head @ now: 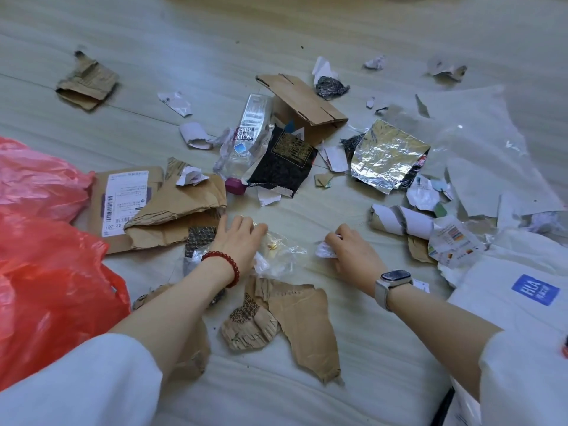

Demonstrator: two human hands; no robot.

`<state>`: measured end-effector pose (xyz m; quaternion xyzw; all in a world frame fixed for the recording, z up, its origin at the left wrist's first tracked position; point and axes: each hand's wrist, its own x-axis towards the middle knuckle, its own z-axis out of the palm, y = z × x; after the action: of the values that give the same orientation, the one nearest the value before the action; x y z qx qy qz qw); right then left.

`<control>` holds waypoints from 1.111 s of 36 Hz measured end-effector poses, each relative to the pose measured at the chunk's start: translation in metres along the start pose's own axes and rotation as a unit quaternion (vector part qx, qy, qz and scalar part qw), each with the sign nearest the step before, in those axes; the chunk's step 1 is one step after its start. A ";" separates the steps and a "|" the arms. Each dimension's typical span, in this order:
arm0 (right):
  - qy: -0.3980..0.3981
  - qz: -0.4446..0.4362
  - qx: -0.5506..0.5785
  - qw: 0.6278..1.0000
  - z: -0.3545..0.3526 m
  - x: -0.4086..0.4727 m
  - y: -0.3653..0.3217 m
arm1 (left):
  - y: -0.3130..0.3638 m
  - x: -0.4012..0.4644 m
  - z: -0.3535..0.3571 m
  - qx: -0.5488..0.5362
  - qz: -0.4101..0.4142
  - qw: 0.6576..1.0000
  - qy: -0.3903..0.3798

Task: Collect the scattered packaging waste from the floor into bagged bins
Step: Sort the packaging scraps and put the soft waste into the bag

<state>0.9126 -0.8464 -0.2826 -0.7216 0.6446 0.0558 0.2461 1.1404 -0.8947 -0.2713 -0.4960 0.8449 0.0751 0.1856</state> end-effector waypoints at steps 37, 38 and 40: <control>-0.032 0.180 0.617 0.765 -0.069 -0.050 -0.008 | 0.048 -0.034 -0.054 -0.166 0.118 0.977 0.061; -0.043 0.175 0.615 0.768 -0.071 -0.049 -0.008 | 0.051 -0.035 -0.058 -0.170 0.123 0.975 0.075; -0.089 0.164 0.580 0.793 -0.073 -0.049 -0.009 | 0.055 -0.037 -0.065 -0.182 0.125 0.970 0.104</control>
<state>0.8959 -0.8324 -0.1968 -0.3188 0.6401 -0.2245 0.6620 1.0939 -0.8579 -0.2002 -0.4168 0.8872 0.1979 -0.0076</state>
